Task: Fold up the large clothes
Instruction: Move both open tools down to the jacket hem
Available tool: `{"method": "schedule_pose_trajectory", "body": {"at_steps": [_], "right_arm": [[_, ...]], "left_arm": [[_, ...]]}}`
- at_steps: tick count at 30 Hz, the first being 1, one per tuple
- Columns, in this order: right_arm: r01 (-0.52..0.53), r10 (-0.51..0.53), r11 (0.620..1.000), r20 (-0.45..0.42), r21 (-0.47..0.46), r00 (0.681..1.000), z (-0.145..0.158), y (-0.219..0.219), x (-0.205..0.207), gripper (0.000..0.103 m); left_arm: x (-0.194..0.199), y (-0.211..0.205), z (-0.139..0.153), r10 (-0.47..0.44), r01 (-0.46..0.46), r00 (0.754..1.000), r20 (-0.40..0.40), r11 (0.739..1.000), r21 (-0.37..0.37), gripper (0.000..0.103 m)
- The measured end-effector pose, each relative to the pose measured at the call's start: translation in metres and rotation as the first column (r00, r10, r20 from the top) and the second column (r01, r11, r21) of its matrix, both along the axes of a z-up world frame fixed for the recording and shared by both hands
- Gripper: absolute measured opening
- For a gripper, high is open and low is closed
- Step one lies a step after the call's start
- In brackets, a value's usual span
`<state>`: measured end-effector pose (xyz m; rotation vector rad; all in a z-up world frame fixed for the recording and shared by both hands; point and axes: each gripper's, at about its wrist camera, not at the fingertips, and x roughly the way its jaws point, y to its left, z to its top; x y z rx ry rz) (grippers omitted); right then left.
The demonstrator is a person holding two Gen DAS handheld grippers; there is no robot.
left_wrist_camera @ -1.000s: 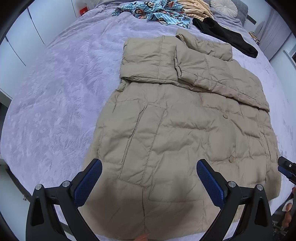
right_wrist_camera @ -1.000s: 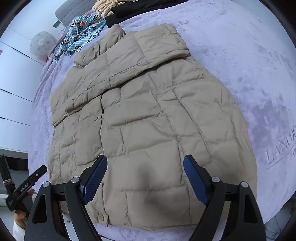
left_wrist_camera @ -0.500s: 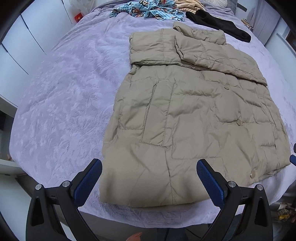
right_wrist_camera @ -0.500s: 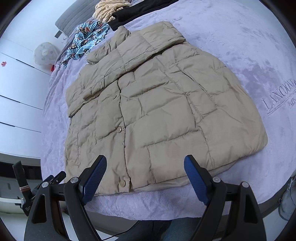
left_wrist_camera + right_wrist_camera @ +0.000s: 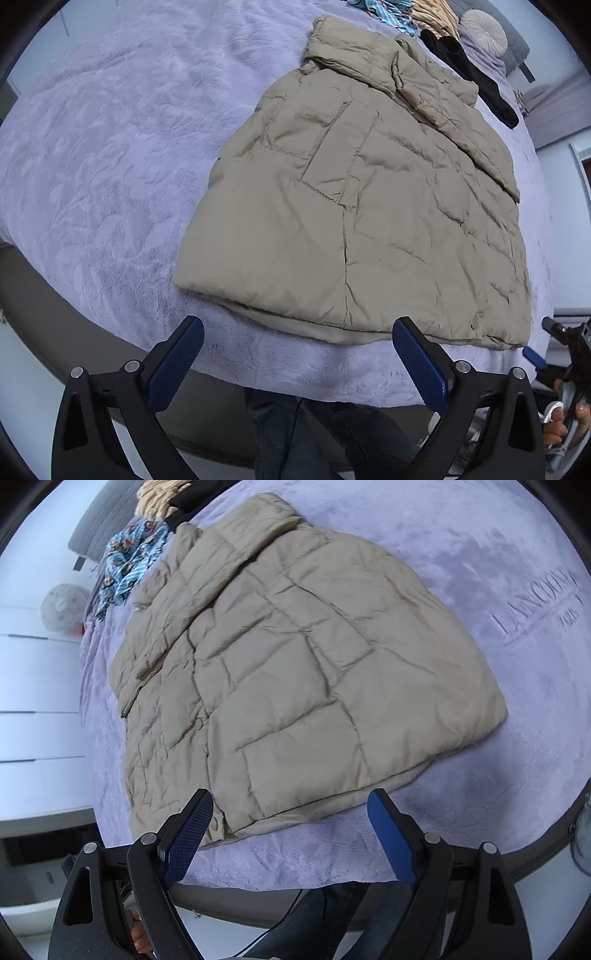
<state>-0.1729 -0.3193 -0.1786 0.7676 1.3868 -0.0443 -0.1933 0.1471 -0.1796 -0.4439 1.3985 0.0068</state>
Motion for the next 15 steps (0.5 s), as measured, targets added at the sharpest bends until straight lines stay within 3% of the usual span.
{"method": "schedule_pose_trajectory", "body": {"at_steps": [4,8,15], "right_arm": [[0.076,-0.075,0.997,-0.048,0.032,0.996,-0.018,-0.023,-0.012,0.088],[0.13,-0.125,0.99,-0.077,0.054,0.989,-0.032,-0.037,-0.018,0.088],[0.295,-0.281,0.947,-0.116,0.129,0.953,-0.06,-0.058,-0.023,0.088]], "left_arm": [[-0.006,0.01,-0.012,0.044,-0.045,0.999,-0.018,0.993,-0.113,0.102],[-0.001,0.013,-0.035,0.101,-0.114,0.993,-0.068,0.969,-0.218,0.102],[0.028,0.004,-0.048,0.109,-0.117,0.993,-0.051,0.966,-0.23,0.102]]}}
